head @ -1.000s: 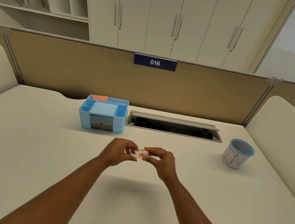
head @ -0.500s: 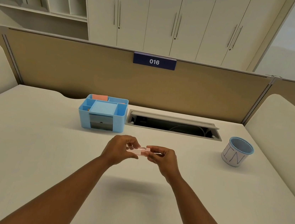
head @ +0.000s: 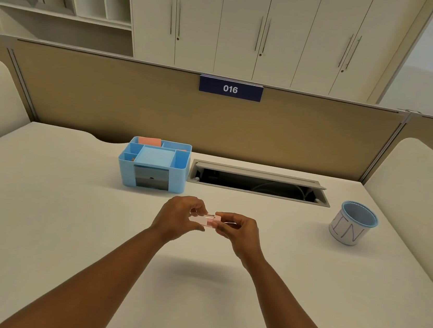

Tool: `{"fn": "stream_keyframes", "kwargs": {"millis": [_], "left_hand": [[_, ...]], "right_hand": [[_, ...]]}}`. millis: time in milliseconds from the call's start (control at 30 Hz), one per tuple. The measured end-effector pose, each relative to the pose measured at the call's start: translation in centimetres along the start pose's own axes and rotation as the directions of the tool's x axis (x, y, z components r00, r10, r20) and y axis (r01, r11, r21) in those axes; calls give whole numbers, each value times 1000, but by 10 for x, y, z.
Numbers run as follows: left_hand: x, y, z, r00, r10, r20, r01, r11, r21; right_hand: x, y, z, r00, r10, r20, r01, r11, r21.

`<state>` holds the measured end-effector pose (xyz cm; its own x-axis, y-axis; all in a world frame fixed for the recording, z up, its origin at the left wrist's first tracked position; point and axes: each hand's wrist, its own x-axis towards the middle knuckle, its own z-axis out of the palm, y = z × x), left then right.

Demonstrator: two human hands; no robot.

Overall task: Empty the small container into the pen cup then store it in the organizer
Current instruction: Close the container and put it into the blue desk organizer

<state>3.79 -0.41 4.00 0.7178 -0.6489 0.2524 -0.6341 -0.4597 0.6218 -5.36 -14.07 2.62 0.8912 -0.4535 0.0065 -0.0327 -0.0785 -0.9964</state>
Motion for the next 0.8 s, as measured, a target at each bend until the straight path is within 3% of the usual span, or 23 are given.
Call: {"fn": "stream_keyframes", "kwargs": {"millis": [200, 533, 667, 800], "left_hand": [[3, -11, 1, 1000, 14, 25, -15, 999, 32], [4, -36, 3, 1000, -23, 18, 23, 1000, 7], [11, -59, -13, 989, -150, 2, 150, 989, 4], [21, -95, -38, 936, -309, -167, 316, 948, 21]], "right_hand": [[2, -1, 3, 997, 6, 82, 4, 993, -120], [17, 7, 25, 1000, -8, 13, 10, 984, -176], [32, 4, 32, 996, -25, -83, 10, 985, -173], [54, 0, 43, 988, -65, -141, 34, 976, -215]]}}
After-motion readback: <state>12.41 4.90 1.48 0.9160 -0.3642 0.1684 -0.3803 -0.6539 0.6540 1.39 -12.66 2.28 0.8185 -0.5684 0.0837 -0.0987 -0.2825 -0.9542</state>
